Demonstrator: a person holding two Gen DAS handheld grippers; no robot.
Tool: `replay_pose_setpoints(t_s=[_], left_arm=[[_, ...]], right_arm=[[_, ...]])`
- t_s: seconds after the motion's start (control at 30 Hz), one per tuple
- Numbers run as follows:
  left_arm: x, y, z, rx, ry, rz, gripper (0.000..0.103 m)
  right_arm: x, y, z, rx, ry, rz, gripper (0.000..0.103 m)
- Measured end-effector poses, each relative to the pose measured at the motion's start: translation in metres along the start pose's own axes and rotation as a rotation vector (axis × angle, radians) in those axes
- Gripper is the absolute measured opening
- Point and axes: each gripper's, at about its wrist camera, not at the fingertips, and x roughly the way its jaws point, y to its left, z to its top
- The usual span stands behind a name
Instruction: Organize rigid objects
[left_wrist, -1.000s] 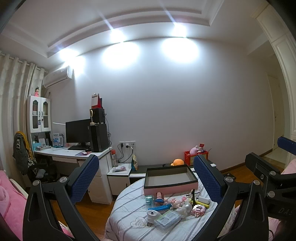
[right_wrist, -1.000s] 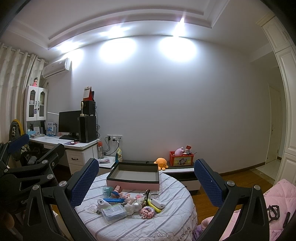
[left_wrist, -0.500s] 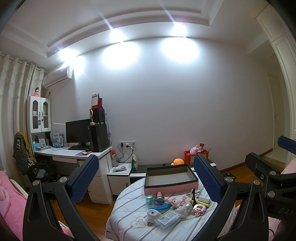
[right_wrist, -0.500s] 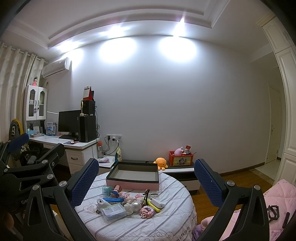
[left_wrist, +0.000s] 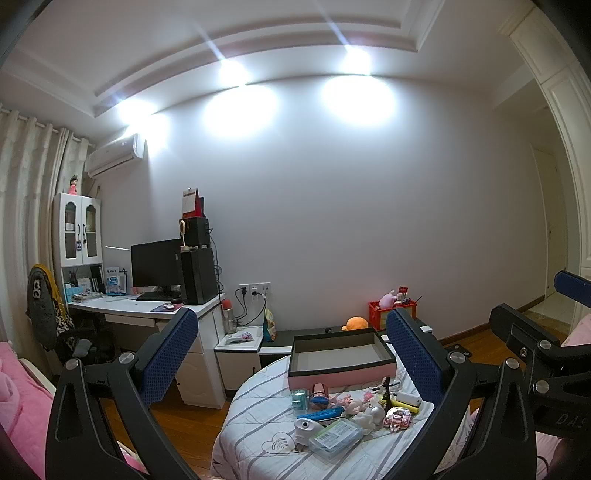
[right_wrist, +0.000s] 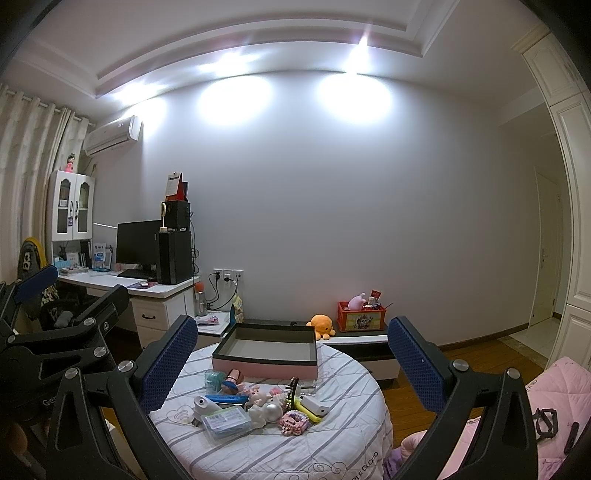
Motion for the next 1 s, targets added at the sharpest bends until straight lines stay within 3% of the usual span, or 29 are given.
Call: replay_pose_setpoints(t_s=[1.0], left_arm=[[-0.0009, 0.0020, -0.0006, 0.005, 0.005, 0.001, 0.103]], right_arm=[[0.0013, -0.0012, 0.0005, -0.006, 0.009, -0.002, 0.103]])
